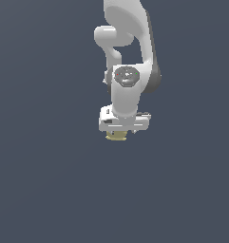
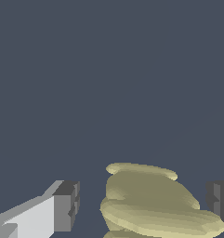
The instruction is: Pick up the object and move it to a goal position.
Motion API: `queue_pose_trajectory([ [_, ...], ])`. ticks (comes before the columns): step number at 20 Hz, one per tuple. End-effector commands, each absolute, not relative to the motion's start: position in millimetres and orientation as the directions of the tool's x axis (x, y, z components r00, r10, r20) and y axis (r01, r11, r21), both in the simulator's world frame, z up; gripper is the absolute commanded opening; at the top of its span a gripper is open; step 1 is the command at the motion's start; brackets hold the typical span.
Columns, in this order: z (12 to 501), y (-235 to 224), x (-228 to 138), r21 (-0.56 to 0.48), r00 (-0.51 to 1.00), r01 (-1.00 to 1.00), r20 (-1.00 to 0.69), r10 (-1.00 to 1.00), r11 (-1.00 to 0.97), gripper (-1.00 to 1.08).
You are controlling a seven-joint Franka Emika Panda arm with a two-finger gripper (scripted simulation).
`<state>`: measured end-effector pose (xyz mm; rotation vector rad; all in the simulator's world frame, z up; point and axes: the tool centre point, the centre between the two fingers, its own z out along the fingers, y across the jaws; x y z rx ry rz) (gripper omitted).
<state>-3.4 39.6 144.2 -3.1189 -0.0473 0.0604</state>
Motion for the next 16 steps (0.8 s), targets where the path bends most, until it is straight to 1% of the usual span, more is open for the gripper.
queue_pose_trajectory([
  [1,144.2,39.5,-3.4,-0.022,0.999,0.03,-0.038,0.031,-0.999,1.0],
  [16,151.6,31.2,5.1,-0.014,1.0,0.015,-0.023,0.015,-1.0,1.0],
])
